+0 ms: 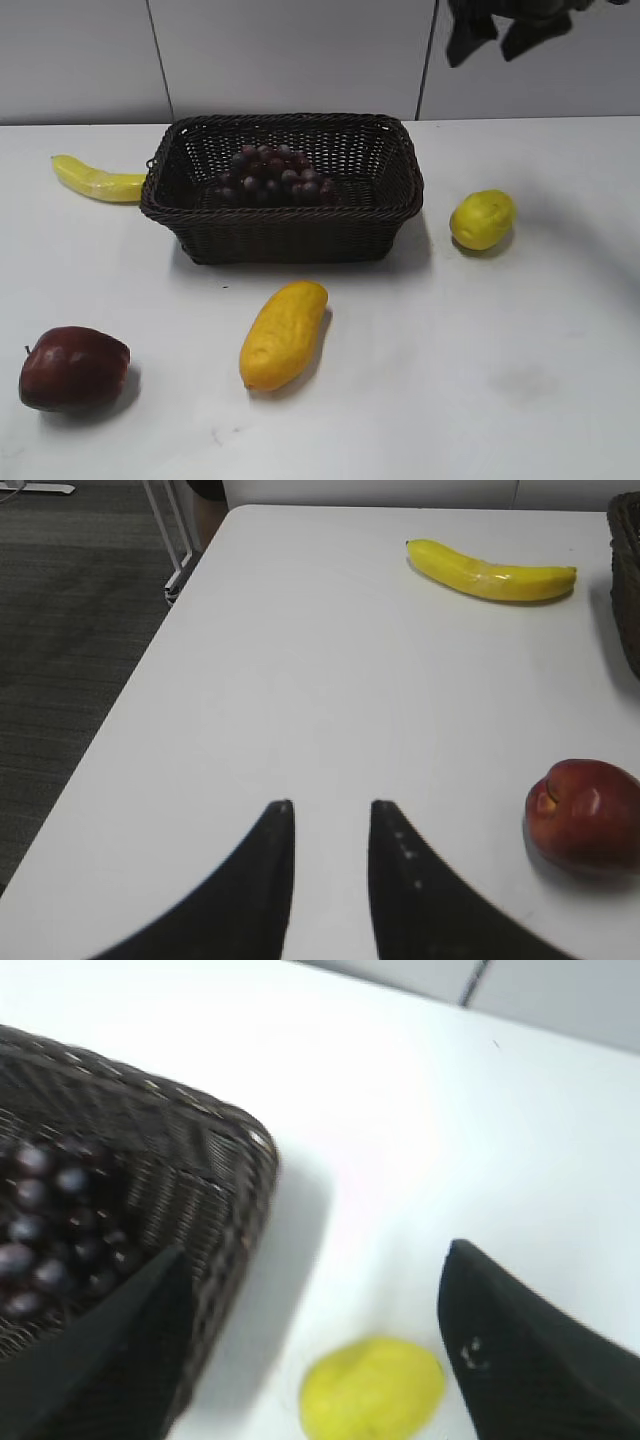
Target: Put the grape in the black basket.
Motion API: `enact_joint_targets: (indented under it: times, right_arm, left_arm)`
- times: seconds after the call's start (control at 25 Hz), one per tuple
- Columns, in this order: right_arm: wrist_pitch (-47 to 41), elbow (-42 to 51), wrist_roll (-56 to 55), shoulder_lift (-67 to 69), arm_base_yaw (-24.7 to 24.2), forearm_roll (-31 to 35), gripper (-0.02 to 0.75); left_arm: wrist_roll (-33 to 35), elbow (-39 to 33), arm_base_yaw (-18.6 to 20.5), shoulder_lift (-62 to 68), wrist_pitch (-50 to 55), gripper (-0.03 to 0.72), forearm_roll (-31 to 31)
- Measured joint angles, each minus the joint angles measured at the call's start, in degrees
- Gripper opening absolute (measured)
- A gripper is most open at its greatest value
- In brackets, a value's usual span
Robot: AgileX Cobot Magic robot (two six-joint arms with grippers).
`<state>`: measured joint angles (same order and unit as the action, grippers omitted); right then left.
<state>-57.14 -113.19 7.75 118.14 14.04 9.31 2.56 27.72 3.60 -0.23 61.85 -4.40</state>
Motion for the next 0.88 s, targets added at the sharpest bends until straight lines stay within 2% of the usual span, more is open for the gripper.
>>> enact_joint_targets:
  times: [0.2, 0.52, 0.68, 0.88]
  right_arm:
    - [-11.03, -0.13, -6.72, 0.0, -3.58, -8.4, 0.573]
    - [-12.01, 2.55, -8.85, -4.31, -4.31, -10.04, 0.573]
    - [-11.96, 11.68, -8.97, -12.66, -4.31, -10.46, 0.573]
    - [-12.0, 27.41, -9.04, -25.99, -4.31, -10.79, 0.573]
  left_arm:
    - [0.0, 0.0, 0.0, 0.0, 0.0, 0.229, 0.0]
    - [0.0, 0.0, 0.0, 0.0, 0.0, 0.229, 0.0]
    - [0.0, 0.0, 0.0, 0.0, 0.0, 0.229, 0.0]
    - [0.0, 0.0, 0.0, 0.0, 0.0, 0.229, 0.0]
